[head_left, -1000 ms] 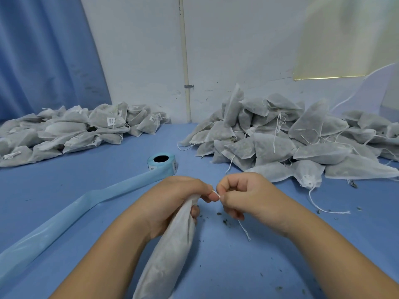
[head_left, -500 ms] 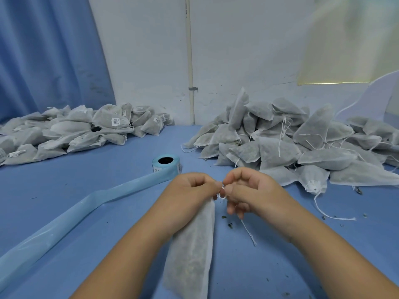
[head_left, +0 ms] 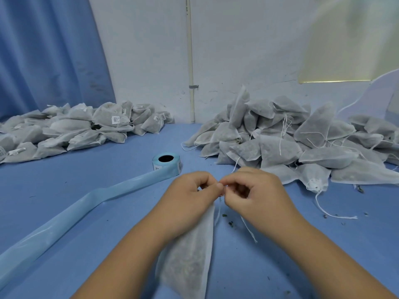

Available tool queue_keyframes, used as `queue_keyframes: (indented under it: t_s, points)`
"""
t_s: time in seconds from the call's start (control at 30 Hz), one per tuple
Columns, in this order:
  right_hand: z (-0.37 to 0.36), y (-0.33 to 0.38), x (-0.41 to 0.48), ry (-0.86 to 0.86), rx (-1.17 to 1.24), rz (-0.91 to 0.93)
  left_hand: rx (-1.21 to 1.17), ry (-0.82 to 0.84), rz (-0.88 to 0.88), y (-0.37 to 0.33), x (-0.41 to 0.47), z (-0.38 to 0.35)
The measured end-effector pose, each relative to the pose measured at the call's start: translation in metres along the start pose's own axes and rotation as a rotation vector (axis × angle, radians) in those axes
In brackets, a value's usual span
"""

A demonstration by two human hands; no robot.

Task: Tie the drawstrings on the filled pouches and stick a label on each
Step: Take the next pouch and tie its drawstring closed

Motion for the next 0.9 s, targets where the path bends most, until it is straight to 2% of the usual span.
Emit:
queue_keyframes:
  t_s: [0.1, 0.27, 0.37, 0.53, 0.73, 0.9]
  points:
    - [-0.003, -0.001, 0.0, 0.031, -0.009, -0.007, 0.107, -0.015, -0.048, -0.005, -0.001, 0.003]
    - [-0.011, -0.024, -0.003, 0.111, 0.218, -0.27, 0.242, -0.091, -0.121, -0.014, -0.003, 0.009]
    - [-0.014, -0.03, -0.005, 0.151, 0.295, -0.357, 0.241, -0.142, -0.149, -0.017, -0.004, 0.012]
    - [-0.015, -0.031, -0.006, 0.165, 0.372, -0.402, 0.211, -0.167, -0.161, -0.02, -0.004, 0.015]
    - [-0.013, -0.027, -0.005, 0.114, 0.362, -0.361, 0.03, -0.139, 0.021, -0.002, -0.001, 0.016]
    - [-0.012, -0.024, -0.004, 0.086, 0.321, -0.325, -0.183, 0.069, 0.167, 0.009, -0.002, -0.004]
Point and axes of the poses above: each hand's wrist, its own x-axis towards the middle knuckle, its own z-axis out of the back of the hand, y = z × x, the point moved 9 cm from there along x, towards the middle knuckle, and after that the axes turned 3 degrees about x, right-handed, at the moved point
